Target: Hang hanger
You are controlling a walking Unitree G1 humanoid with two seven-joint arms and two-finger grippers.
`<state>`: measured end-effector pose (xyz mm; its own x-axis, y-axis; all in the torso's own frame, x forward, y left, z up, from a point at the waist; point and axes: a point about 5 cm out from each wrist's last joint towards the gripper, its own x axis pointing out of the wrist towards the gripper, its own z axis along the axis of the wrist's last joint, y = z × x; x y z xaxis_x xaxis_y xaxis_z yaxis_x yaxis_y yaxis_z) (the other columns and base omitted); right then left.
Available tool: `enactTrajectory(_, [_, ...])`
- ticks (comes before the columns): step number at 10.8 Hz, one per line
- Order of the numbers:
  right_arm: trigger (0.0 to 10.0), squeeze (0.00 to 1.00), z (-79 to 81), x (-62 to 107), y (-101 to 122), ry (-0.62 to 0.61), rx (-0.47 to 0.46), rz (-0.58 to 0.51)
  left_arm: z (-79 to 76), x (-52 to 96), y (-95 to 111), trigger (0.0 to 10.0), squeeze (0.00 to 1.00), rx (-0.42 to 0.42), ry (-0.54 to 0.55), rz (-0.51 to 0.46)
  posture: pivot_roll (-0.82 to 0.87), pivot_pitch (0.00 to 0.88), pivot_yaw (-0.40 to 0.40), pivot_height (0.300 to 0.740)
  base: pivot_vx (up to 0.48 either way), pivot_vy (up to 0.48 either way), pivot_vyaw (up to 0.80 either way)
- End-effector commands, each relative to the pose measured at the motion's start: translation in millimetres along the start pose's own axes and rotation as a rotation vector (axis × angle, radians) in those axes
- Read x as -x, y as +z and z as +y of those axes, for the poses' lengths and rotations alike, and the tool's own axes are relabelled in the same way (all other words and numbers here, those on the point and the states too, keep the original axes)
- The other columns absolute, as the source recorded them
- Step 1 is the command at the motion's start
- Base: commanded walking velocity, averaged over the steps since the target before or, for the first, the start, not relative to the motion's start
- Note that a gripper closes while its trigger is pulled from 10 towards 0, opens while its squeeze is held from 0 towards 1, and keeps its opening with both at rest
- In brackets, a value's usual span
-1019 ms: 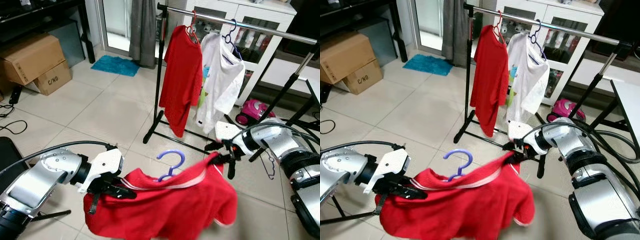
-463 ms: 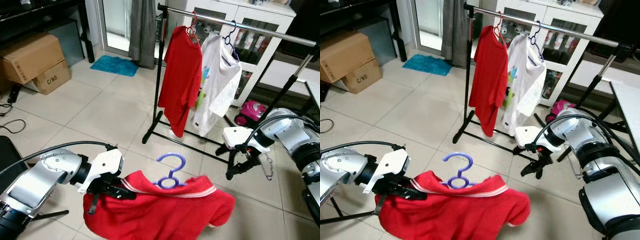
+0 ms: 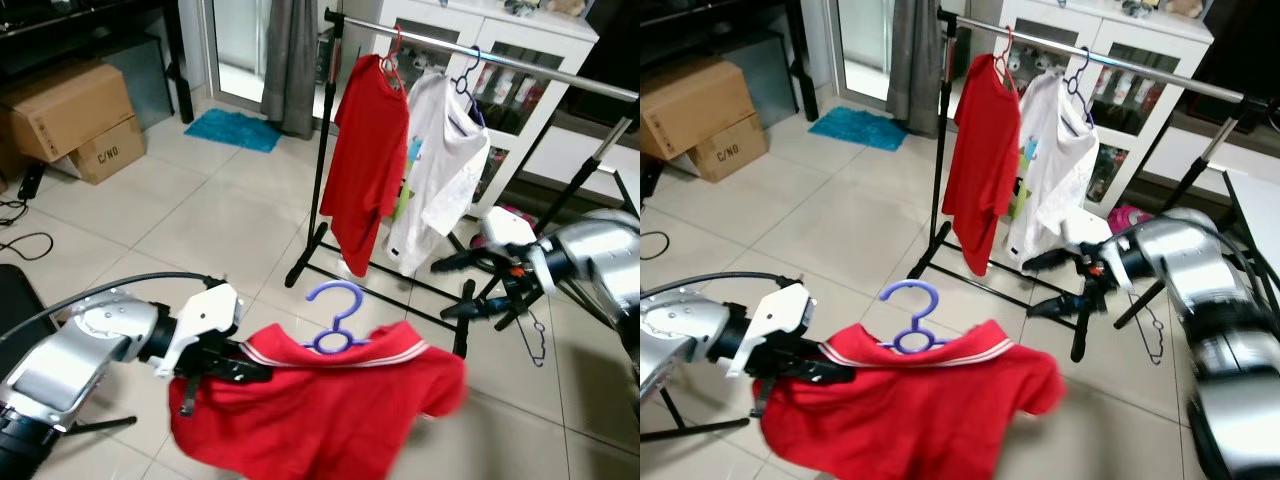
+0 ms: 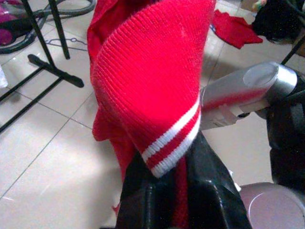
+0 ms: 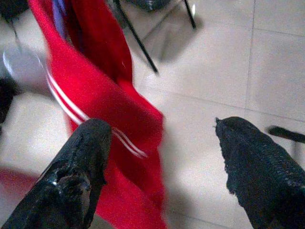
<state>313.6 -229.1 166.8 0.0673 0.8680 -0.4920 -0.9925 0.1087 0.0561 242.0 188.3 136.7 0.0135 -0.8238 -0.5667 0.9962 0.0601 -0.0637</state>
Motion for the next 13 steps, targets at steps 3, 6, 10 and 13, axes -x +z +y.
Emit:
enactTrajectory(3, [10.0, 0.00, 16.5, -25.7, 19.2, 0.088, -0.083, -0.149, 7.4, 1.6, 13.0, 0.0, 0.00, -0.070, 0.007, -0.009, 0.09, 0.000, -0.073, 0.740, 0.000, 0.000, 0.00])
enactTrajectory(6, [1.4, 0.00, 35.1, -63.9, 27.0, 0.068, -0.216, -0.232, 9.4, -2.8, 18.9, 0.0, 0.00, -0.095, 0.014, -0.024, 0.10, 0.000, -0.086, 0.740, 0.000, 0.000, 0.00])
enactTrajectory(10, [0.0, 0.00, 57.1, -81.5, 26.3, 0.128, -0.331, -0.300, 10.8, -1.7, 24.5, 0.0, 0.00, -0.110, 0.021, -0.038, 0.10, 0.000, -0.087, 0.740, 0.000, 0.000, 0.00])
enactTrajectory(13, [0.0, 0.00, 62.1, -93.2, 26.6, 0.137, -0.368, -0.319, 13.4, -3.3, 29.0, 0.0, 0.00, -0.122, 0.016, -0.044, 0.10, 0.000, -0.085, 0.740, 0.000, 0.000, 0.00])
